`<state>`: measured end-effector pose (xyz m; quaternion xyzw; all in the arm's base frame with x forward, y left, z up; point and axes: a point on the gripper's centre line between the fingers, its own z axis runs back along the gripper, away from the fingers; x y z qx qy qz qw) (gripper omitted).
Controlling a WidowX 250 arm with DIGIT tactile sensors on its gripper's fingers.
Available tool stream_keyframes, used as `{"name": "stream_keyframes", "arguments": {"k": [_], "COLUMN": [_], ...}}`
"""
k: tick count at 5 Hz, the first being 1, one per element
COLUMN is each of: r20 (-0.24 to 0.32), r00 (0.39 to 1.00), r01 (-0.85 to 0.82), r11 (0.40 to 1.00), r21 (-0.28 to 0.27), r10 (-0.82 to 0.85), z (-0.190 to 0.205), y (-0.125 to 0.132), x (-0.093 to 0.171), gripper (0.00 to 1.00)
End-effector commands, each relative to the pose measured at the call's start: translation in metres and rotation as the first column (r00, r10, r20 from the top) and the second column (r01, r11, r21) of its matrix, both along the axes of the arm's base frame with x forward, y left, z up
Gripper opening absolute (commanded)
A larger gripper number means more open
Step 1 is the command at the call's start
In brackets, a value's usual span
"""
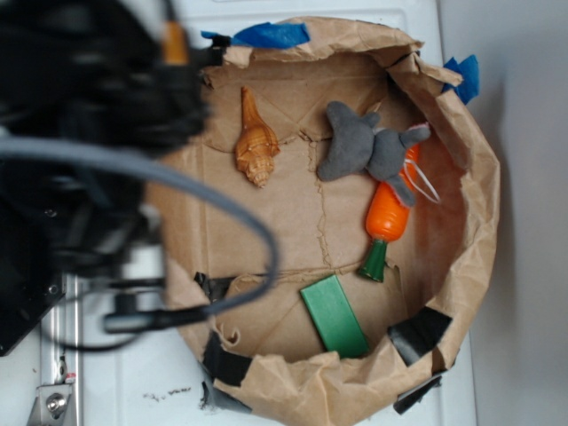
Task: Grab the shell.
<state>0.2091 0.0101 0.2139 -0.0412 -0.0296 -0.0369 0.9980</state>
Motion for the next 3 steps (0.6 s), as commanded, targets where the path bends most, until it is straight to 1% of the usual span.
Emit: {"name": "stream_keyframes", "arguments": {"k": [1,2,3], "r20": [0.042,0.029,0.076], "r00": [0.93,0.863,0.865], "r01": [0.368,0.504,0.492], "r11": [0.927,0.863,0.868], "r21": [-0.07,-0.018,0.066], "r10": [-0.366,-0.504,-0.496], "z": [-0.04,-0.079,-0.096], "y": [-0.014,-0.003,0.025], "x": [0.018,0.011,0.012], "gripper": [1.0,1.0,1.0]}}
